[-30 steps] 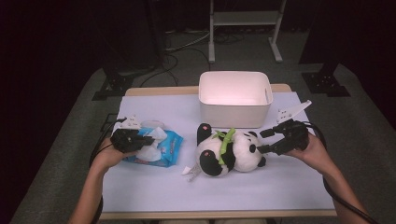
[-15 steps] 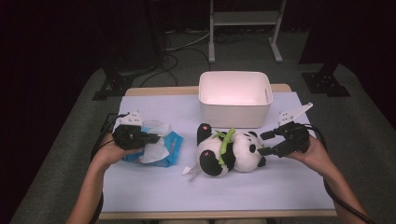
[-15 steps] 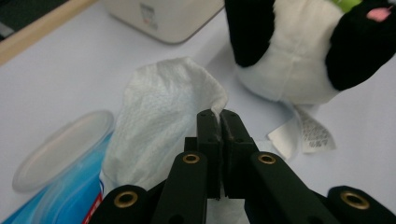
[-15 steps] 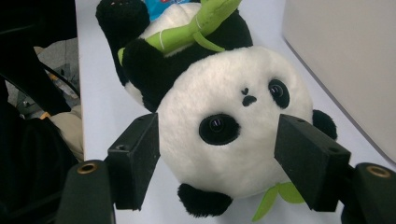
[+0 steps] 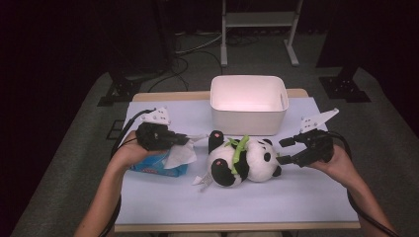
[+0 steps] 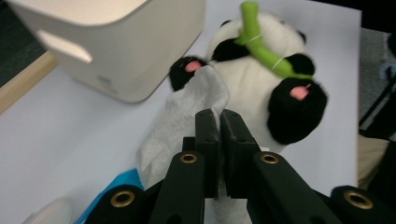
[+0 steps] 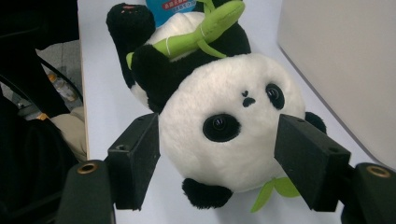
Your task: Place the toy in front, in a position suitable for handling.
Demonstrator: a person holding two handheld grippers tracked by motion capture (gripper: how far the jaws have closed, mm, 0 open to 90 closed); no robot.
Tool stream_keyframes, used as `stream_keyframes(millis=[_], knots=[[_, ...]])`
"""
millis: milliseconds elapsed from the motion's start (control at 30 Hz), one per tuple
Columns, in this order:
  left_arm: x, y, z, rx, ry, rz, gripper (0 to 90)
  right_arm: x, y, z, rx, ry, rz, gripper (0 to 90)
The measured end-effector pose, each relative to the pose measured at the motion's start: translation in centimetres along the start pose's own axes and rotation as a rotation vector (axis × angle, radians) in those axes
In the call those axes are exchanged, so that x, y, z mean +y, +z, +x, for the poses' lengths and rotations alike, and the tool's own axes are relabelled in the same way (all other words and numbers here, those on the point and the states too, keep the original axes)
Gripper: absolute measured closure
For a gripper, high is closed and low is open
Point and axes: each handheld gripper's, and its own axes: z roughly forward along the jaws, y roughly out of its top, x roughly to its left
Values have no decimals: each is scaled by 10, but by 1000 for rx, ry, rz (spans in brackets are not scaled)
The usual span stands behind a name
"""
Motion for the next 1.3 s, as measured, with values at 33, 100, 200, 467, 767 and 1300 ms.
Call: stream_keyframes(millis=[33, 100, 200, 467, 767, 1300], knots=[[9, 4, -4, -20, 23, 6, 861, 0, -1, 1, 0, -1, 1, 297], [13, 6, -7, -28, 35, 10, 861, 1, -1, 1, 1, -4, -1, 297], [27, 13, -14, -59, 70, 21, 861, 3, -3, 4, 4, -13, -2, 297], [50, 36, -29, -132, 122, 43, 862, 7, -3, 10, 8, -35, 2, 295], [65, 58, -40, -181, 160, 62, 862, 7, -3, 13, 25, -44, -7, 280], [91, 89, -57, -246, 219, 73, 856, 16, 3, 26, 71, -73, -23, 244]])
